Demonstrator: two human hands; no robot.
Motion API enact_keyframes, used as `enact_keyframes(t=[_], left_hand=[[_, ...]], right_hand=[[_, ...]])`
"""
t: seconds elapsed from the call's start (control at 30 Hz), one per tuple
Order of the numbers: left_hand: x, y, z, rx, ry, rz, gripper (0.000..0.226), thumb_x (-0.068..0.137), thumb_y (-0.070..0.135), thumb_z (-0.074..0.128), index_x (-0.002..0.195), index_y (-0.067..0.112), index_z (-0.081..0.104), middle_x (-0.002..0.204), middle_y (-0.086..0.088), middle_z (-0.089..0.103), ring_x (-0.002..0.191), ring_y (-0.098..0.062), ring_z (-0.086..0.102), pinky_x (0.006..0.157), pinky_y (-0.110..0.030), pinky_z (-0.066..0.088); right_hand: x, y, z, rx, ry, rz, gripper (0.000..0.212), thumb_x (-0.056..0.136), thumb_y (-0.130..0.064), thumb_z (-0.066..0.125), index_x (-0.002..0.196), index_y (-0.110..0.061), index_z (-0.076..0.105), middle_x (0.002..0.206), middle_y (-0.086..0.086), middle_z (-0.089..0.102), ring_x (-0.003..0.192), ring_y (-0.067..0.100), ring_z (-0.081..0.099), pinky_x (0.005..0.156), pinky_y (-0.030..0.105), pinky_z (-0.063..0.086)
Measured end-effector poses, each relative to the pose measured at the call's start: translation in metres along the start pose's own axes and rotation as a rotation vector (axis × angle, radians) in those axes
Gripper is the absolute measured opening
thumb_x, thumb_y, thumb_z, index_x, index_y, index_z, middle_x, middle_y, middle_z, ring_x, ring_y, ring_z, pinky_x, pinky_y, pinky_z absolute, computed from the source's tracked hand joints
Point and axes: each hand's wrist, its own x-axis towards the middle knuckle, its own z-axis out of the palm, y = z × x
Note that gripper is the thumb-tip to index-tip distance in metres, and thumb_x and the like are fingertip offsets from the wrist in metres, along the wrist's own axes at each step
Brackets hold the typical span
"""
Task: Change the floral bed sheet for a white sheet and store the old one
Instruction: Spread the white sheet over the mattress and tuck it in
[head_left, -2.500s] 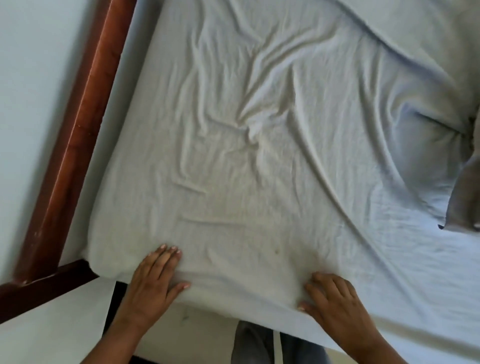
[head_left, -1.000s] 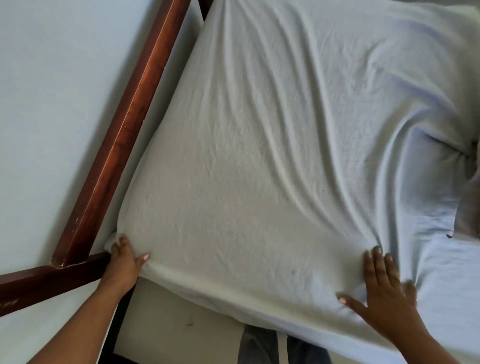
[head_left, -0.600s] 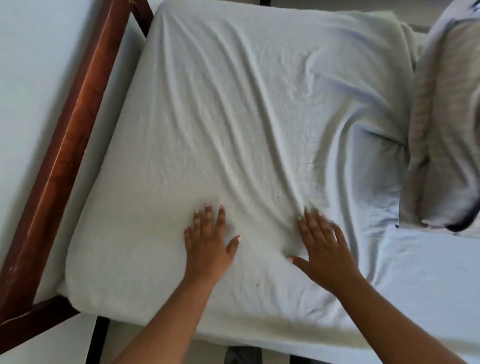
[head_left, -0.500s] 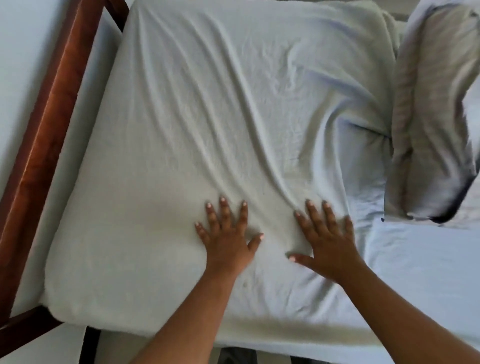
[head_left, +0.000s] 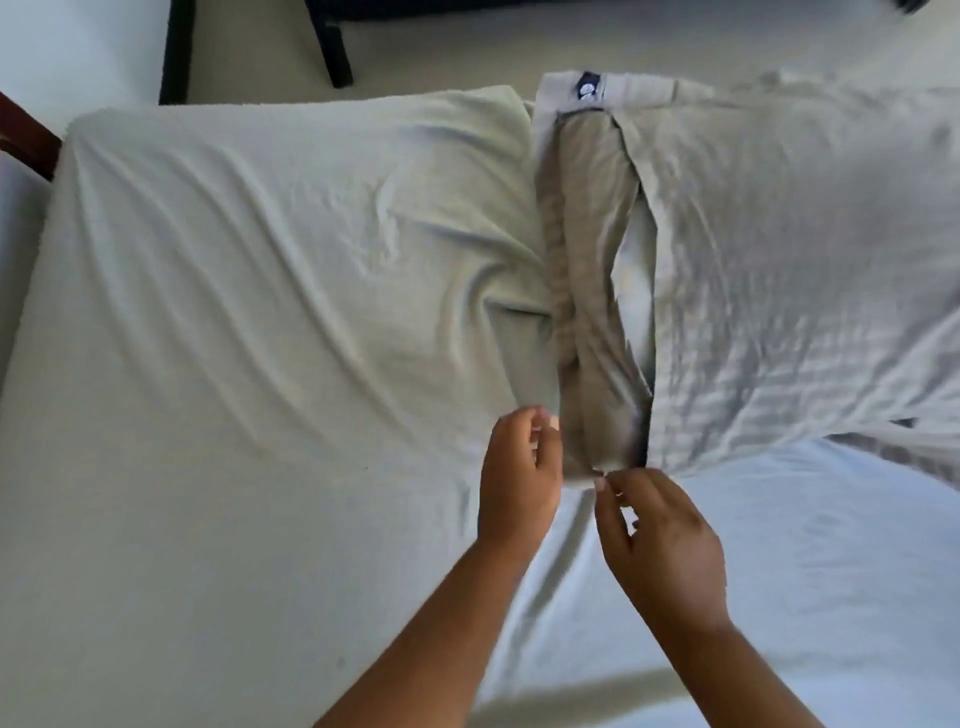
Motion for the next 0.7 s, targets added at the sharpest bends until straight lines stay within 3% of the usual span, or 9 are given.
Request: enact_keyframes(t=[0.1, 0.2, 0.27, 0.33, 0.4, 0.5, 0.6, 0.63, 0.7], left_hand=[[0.035, 0.073, 0.038, -0.146, -0.007, 0.0, 0.052, 0.088, 0.066, 0.056, 0.109, 0.019, 0.061, 0.104, 0.0, 0.066, 0.099, -0.017, 0.063, 0.091, -0.041, 0.052], [0.064, 0.118, 0.067, 0.058, 0.022, -0.009, 0.082, 0.071, 0.083, 0.058, 0.12, 0.018, 0.056, 0.119, -0.007, 0.062, 0.118, -0.03, 0.055, 0.102, -0.046, 0.047], [0.078, 0.132, 0.079, 0.192, 0.04, -0.12, 0.091, 0.071, 0.078, 0.066, 0.13, 0.011, 0.047, 0.133, -0.016, 0.052, 0.129, -0.037, 0.045, 0.105, -0.047, 0.043], [0.092, 0.13, 0.085, 0.209, 0.091, -0.208, 0.086, 0.072, 0.072, 0.07, 0.124, 0.009, 0.044, 0.132, -0.019, 0.05, 0.126, -0.041, 0.047, 0.099, -0.049, 0.047], [0.102, 0.118, 0.088, 0.169, 0.109, -0.158, 0.079, 0.075, 0.068, 0.072, 0.118, 0.008, 0.042, 0.126, -0.02, 0.054, 0.118, -0.042, 0.054, 0.096, -0.049, 0.049], [0.096, 0.111, 0.09, 0.309, 0.168, 0.014, 0.074, 0.084, 0.057, 0.069, 0.13, 0.007, 0.04, 0.127, -0.021, 0.054, 0.117, -0.043, 0.054, 0.091, -0.049, 0.051], [0.074, 0.12, 0.078, 0.529, 0.233, 0.496, 0.074, 0.092, 0.064, 0.049, 0.15, 0.021, 0.033, 0.149, -0.021, 0.04, 0.136, -0.042, 0.04, 0.1, -0.052, 0.044], [0.064, 0.125, 0.072, 0.546, 0.108, 0.634, 0.08, 0.091, 0.072, 0.042, 0.155, 0.027, 0.027, 0.158, -0.018, 0.031, 0.145, -0.039, 0.03, 0.108, -0.054, 0.036], [0.043, 0.138, 0.058, 0.64, -0.169, 0.727, 0.104, 0.078, 0.09, 0.034, 0.159, 0.032, 0.01, 0.167, -0.008, 0.012, 0.154, -0.032, 0.009, 0.118, -0.057, 0.019]], right_hand=[[0.036, 0.023, -0.034, 0.165, 0.191, 0.26, 0.03, 0.1, -0.037, 0.06, 0.12, -0.015, 0.059, 0.118, 0.001, 0.056, 0.108, 0.024, 0.059, 0.084, 0.045, 0.056], [0.082, 0.05, -0.059, 0.446, 0.271, 0.809, 0.058, 0.095, -0.054, 0.06, 0.137, -0.015, 0.046, 0.138, 0.008, 0.042, 0.117, 0.02, 0.047, 0.106, 0.045, 0.043], [0.107, 0.061, -0.065, 0.637, 0.234, 1.124, 0.075, 0.088, -0.063, 0.065, 0.142, -0.017, 0.04, 0.144, 0.007, 0.038, 0.121, 0.024, 0.047, 0.109, 0.044, 0.04], [0.124, 0.068, -0.068, 0.877, 0.29, 1.288, 0.092, 0.076, -0.067, 0.075, 0.144, -0.02, 0.036, 0.139, 0.001, 0.042, 0.124, 0.025, 0.049, 0.11, 0.05, 0.043], [0.132, 0.072, -0.072, 1.105, 0.386, 1.431, 0.099, 0.069, -0.064, 0.084, 0.143, -0.02, 0.035, 0.13, -0.004, 0.046, 0.119, 0.022, 0.051, 0.107, 0.053, 0.047], [0.135, 0.084, -0.08, 1.27, 0.376, 1.407, 0.093, 0.061, -0.059, 0.091, 0.135, -0.018, 0.053, 0.123, -0.002, 0.065, 0.109, 0.021, 0.065, 0.098, 0.048, 0.055], [0.134, 0.075, -0.095, 1.187, 0.449, 1.166, 0.073, 0.073, -0.043, 0.09, 0.136, -0.025, 0.057, 0.123, -0.009, 0.069, 0.11, 0.012, 0.067, 0.103, 0.043, 0.053], [0.137, 0.069, -0.104, 1.132, 0.499, 1.097, 0.068, 0.076, -0.038, 0.089, 0.135, -0.024, 0.058, 0.122, -0.01, 0.069, 0.11, 0.009, 0.067, 0.104, 0.042, 0.053], [0.151, 0.053, -0.126, 1.104, 0.543, 0.941, 0.057, 0.08, -0.032, 0.086, 0.131, -0.022, 0.061, 0.119, -0.007, 0.072, 0.109, 0.01, 0.07, 0.102, 0.042, 0.054]])
